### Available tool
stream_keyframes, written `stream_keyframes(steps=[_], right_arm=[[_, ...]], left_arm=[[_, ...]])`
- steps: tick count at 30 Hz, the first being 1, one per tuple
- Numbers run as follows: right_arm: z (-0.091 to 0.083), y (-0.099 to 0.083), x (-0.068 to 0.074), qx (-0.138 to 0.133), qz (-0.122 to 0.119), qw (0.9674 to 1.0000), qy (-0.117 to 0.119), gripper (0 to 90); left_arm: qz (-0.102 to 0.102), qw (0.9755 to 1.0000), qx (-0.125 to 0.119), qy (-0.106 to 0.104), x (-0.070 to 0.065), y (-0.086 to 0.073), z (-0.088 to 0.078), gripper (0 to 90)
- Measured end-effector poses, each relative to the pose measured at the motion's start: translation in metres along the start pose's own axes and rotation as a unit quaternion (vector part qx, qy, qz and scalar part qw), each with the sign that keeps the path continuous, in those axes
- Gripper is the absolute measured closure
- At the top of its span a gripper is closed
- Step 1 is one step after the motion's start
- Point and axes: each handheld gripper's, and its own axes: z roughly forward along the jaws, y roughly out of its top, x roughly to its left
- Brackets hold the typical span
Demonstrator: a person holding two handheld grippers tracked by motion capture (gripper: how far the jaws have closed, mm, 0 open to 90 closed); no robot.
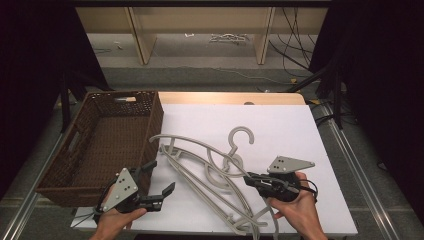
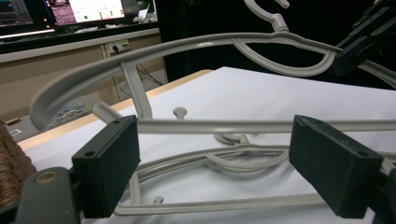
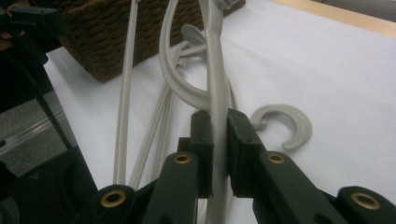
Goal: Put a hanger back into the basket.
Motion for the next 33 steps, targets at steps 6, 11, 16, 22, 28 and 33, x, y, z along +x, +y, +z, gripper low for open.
stream_keyframes(steps=[6,11,16,22,28,33], right_arm=[[-0.005,-0.009,0.002,0.011,-0.011,0.9999,-0.001,82.6],[-0.010,-0.015,0.006,0.020,-0.024,0.9995,-0.002,82.5],[-0.010,-0.018,0.017,0.031,-0.047,0.9983,0.010,82.5],[-0.009,-0.019,0.023,0.037,-0.067,0.9969,0.017,82.5],[-0.008,-0.018,0.030,0.050,-0.092,0.9944,0.015,82.5],[-0.007,-0.016,0.033,0.051,-0.106,0.9929,0.015,82.5]], left_arm=[[0.004,0.9999,0.011,-0.009,-0.008,0.005,0.007,15.8],[-0.007,0.9991,0.010,-0.041,-0.013,0.019,0.014,15.7],[0.005,0.9982,0.025,-0.054,-0.023,0.033,0.031,16.3],[0.022,0.9927,0.065,-0.100,-0.033,0.043,0.052,19.0],[0.050,0.9846,0.109,-0.127,-0.038,0.053,0.065,25.9],[0.063,0.9765,0.148,-0.143,-0.040,0.058,0.074,34.5]])
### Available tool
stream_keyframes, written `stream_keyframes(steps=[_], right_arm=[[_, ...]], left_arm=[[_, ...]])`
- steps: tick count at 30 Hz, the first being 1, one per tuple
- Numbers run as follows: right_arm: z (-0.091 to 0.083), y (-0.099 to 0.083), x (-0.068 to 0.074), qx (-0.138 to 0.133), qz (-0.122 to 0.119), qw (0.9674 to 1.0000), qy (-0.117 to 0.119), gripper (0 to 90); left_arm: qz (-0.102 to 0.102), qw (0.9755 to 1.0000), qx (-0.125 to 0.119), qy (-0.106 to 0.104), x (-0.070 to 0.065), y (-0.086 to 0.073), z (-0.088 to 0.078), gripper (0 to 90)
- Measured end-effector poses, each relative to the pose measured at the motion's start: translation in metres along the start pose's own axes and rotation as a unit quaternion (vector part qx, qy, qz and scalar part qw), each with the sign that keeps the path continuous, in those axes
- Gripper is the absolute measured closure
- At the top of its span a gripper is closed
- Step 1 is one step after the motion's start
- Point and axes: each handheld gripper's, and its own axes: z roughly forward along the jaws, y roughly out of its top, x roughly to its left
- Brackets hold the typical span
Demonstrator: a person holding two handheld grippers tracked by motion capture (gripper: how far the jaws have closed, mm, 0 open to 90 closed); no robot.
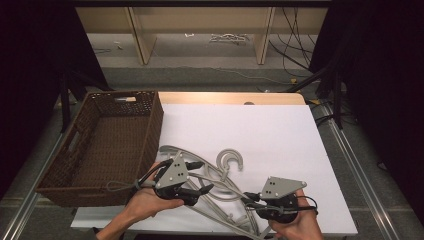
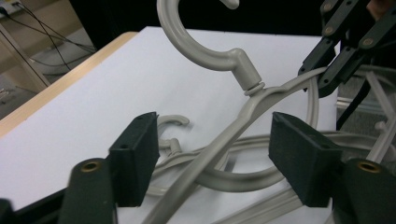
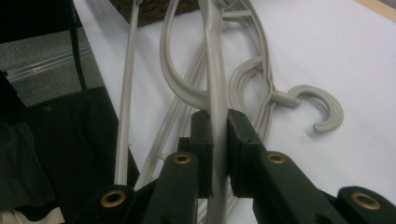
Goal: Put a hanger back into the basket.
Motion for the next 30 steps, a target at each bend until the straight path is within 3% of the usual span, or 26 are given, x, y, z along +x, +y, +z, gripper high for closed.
stream_keyframes(steps=[2,6,8,11,13,15,18,21,22,23,24,25,27,29,30], right_arm=[[0.001,0.002,0.002,0.002,-0.010,0.9999,0.004,82.5],[0.001,0.003,0.004,0.005,-0.017,0.9998,0.007,82.5],[0.001,0.003,0.004,0.008,-0.019,0.9998,0.006,82.5],[0.001,0.004,0.005,0.012,-0.031,0.9994,0.004,82.5],[0.002,0.004,0.006,0.015,-0.033,0.9993,0.003,82.5],[0.003,0.003,0.006,0.017,-0.038,0.9991,0.003,82.5],[0.004,0.003,0.005,0.024,-0.046,0.9987,0.005,82.5],[0.005,0.002,0.003,0.024,-0.063,0.9976,0.013,82.4],[0.005,0.002,0.003,0.024,-0.063,0.9976,0.013,82.4],[0.005,0.002,0.004,0.023,-0.067,0.9974,0.011,82.3],[0.005,0.002,0.004,0.022,-0.073,0.9970,0.012,82.2],[0.005,0.003,0.003,0.021,-0.076,0.9967,0.016,81.6],[0.002,0.003,0.000,0.013,-0.067,0.9976,-0.001,77.0],[0.000,0.004,-0.001,0.011,-0.061,0.9980,-0.007,73.9],[-0.004,0.006,-0.004,-0.002,-0.035,0.9992,-0.017,55.5]], left_arm=[[0.018,0.9995,0.026,-0.005,-0.001,0.004,0.001,40.8],[0.031,0.9981,0.050,-0.021,0.001,0.007,0.003,45.2],[0.045,0.9959,0.070,-0.034,0.000,0.007,0.004,46.1],[0.050,0.9944,0.079,-0.048,-0.002,0.006,0.007,52.3],[0.063,0.9930,0.086,-0.051,-0.001,0.005,0.010,58.5],[0.089,0.9894,0.099,-0.058,0.002,0.005,0.011,63.3],[0.103,0.9862,0.104,-0.077,0.004,0.005,0.014,70.8],[0.138,0.9792,0.120,-0.088,-0.001,0.008,0.012,75.0],[0.138,0.9792,0.120,-0.088,-0.001,0.008,0.012,75.8],[0.152,0.9764,0.123,-0.092,-0.002,0.009,0.011,75.8],[0.156,0.9758,0.122,-0.092,-0.003,0.009,0.010,76.7],[0.163,0.9737,0.128,-0.095,-0.003,0.010,0.008,77.6],[0.155,0.9747,0.119,-0.108,-0.005,0.011,0.005,81.3],[0.153,0.9757,0.116,-0.106,-0.005,0.011,0.005,81.9],[0.150,0.9779,0.114,-0.091,-0.003,0.012,0.003,82.1]])
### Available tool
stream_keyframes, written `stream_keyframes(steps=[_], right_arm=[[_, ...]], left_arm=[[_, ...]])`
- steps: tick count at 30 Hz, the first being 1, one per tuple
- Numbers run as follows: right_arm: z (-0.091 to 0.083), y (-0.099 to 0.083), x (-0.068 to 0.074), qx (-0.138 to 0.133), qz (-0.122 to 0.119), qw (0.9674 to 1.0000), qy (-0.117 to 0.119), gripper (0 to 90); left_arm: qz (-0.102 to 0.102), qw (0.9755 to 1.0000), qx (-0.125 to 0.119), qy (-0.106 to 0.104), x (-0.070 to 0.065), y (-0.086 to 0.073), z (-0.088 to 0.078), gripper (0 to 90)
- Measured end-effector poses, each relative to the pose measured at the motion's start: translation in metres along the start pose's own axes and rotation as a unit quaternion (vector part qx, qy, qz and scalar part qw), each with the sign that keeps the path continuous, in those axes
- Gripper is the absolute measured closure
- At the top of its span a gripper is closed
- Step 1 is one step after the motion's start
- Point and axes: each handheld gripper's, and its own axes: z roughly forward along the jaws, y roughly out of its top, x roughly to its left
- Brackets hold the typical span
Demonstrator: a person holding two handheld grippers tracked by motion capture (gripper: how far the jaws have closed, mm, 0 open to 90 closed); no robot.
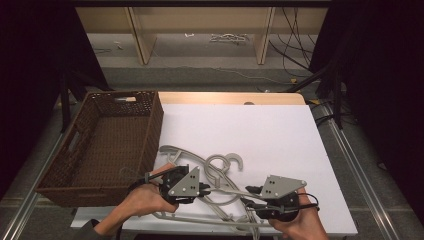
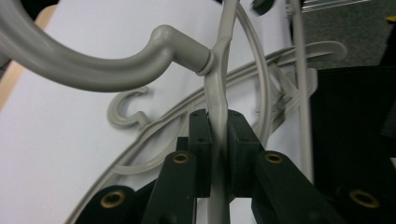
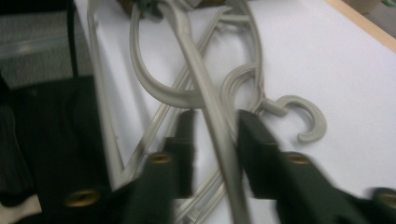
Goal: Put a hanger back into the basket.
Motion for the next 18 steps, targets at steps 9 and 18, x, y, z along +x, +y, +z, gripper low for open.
stream_keyframes(steps=[9,18], right_arm=[[-0.014,0.000,-0.015,-0.098,0.098,0.9889,-0.054,33.7],[-0.026,-0.005,-0.018,-0.152,0.158,0.9743,-0.053,26.8]], left_arm=[[-0.040,0.9987,-0.011,0.031,0.013,-0.002,-0.015,82.1],[-0.092,0.9927,-0.032,0.071,0.035,-0.009,-0.041,82.1]])
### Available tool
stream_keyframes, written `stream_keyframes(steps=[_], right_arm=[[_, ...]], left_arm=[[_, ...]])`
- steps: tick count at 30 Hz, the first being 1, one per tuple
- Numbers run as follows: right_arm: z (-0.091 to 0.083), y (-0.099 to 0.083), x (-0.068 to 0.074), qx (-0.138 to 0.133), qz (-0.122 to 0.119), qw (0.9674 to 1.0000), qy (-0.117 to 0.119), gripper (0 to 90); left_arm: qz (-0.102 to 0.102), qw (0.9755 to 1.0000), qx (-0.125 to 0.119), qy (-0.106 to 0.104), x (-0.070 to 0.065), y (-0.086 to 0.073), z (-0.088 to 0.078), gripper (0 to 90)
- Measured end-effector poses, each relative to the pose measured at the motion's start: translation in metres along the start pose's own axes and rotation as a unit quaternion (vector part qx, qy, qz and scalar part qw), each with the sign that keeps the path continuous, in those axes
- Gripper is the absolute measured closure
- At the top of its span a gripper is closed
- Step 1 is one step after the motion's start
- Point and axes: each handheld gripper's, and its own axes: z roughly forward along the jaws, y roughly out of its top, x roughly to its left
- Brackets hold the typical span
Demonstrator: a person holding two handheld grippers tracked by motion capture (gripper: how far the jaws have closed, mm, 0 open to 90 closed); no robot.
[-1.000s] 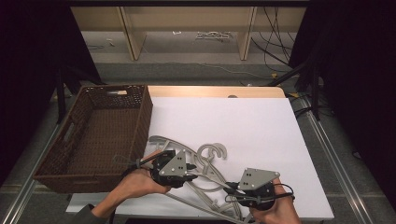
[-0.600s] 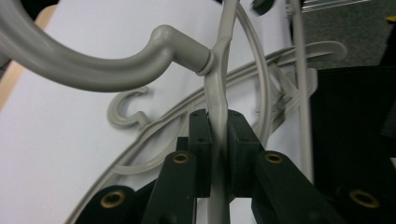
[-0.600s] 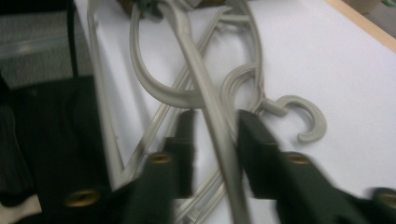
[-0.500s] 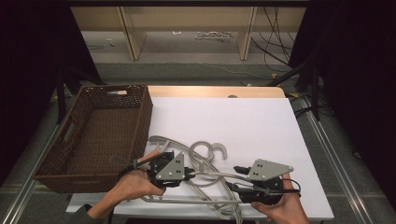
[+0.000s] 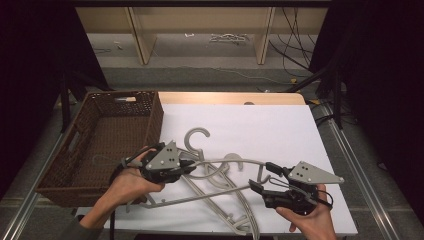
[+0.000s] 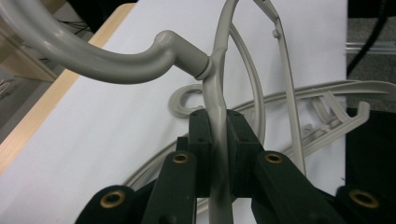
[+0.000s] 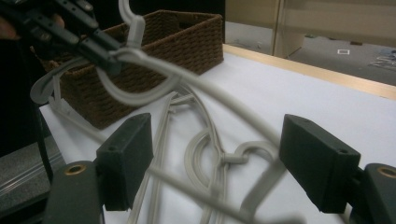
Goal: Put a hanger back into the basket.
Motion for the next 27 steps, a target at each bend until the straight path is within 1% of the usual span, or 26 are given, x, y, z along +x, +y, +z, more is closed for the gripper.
stream_keyframes(steps=[1,2,4,6,7,8,9,10,11,12,13,14,15,16,17,18,19,20,21,22,24,25,26,27], right_arm=[[0.000,0.000,0.000,0.000,0.000,1.0000,0.000,26.8],[0.000,-0.001,0.001,-0.008,-0.001,1.0000,-0.003,26.4],[-0.003,-0.002,0.002,-0.013,-0.001,0.9999,-0.006,26.4],[-0.006,-0.005,0.003,-0.024,-0.001,0.9997,-0.006,26.4],[-0.006,-0.005,0.003,-0.024,-0.001,0.9997,-0.006,26.4],[-0.007,-0.007,0.004,-0.025,-0.001,0.9996,-0.012,26.4],[-0.006,-0.010,0.005,-0.029,0.000,0.9995,-0.010,26.7],[-0.006,-0.013,0.006,-0.029,-0.001,0.9994,-0.016,26.8],[-0.005,-0.016,0.007,-0.025,0.003,0.9996,-0.015,26.5],[-0.002,-0.021,0.007,-0.022,0.013,0.9997,-0.004,23.6],[-0.001,-0.024,0.007,-0.021,0.013,0.9996,-0.011,22.2],[-0.001,-0.024,0.007,-0.021,0.013,0.9996,-0.011,22.2],[0.002,-0.029,0.006,-0.015,0.016,0.9997,-0.007,22.1],[0.000,-0.030,0.005,0.000,0.013,0.9998,-0.013,21.9],[0.000,-0.030,0.005,0.000,0.013,0.9998,-0.013,21.9],[0.004,-0.035,0.004,0.001,0.014,0.9997,-0.017,21.3],[0.004,-0.035,0.004,0.001,0.014,0.9997,-0.017,21.3],[0.005,-0.037,0.003,0.009,0.015,0.9997,-0.019,21.2],[0.008,-0.039,0.003,0.003,0.016,0.9997,-0.016,21.2],[0.008,-0.041,0.002,0.019,0.014,0.9995,-0.019,21.2],[0.011,-0.043,0.002,0.016,0.015,0.9996,-0.015,21.2],[0.014,-0.045,0.002,0.020,0.018,0.9996,-0.009,21.2],[0.014,-0.045,0.003,0.032,0.020,0.9992,-0.010,21.2],[0.015,-0.046,0.002,0.037,0.013,0.9992,-0.011,21.2]], left_arm=[[-0.009,0.9999,-0.003,0.004,0.003,-0.001,-0.003,82.1],[-0.017,0.9998,-0.003,0.006,0.006,-0.002,-0.005,82.1],[-0.027,0.9995,-0.004,0.014,0.011,-0.004,-0.010,82.1],[-0.032,0.9993,-0.002,0.020,0.015,-0.004,-0.014,82.1],[-0.036,0.9991,-0.008,0.021,0.017,-0.004,-0.016,82.1],[-0.030,0.9992,-0.002,0.024,0.020,-0.004,-0.021,82.1],[-0.035,0.9989,-0.005,0.031,0.022,-0.003,-0.026,82.1],[-0.039,0.9985,-0.007,0.037,0.025,-0.003,-0.031,82.1],[-0.034,0.9985,-0.011,0.041,0.028,-0.003,-0.035,82.1],[-0.050,0.9975,-0.020,0.047,0.031,-0.003,-0.041,82.1],[-0.051,0.9971,-0.023,0.051,0.035,-0.004,-0.047,82.1],[-0.062,0.9960,-0.031,0.056,0.036,-0.004,-0.050,82.1],[-0.064,0.9957,-0.028,0.061,0.040,-0.004,-0.057,82.1],[-0.069,0.9948,-0.035,0.066,0.042,-0.005,-0.059,82.1],[-0.069,0.9946,-0.033,0.071,0.046,-0.005,-0.065,82.1],[-0.071,0.9940,-0.032,0.077,0.049,-0.006,-0.069,82.1],[-0.065,0.9941,-0.026,0.083,0.052,-0.006,-0.074,82.1],[-0.071,0.9928,-0.031,0.091,0.053,-0.006,-0.078,82.1],[-0.068,0.9927,-0.031,0.095,0.056,-0.006,-0.083,82.1],[-0.074,0.9916,-0.036,0.100,0.058,-0.006,-0.087,82.1],[-0.076,0.9901,-0.037,0.112,0.065,-0.006,-0.095,82.1],[-0.074,0.9899,-0.034,0.116,0.068,-0.007,-0.098,82.1],[-0.077,0.9885,-0.035,0.125,0.071,-0.008,-0.101,82.1],[-0.072,0.9882,-0.023,0.133,0.076,-0.010,-0.106,82.1]])
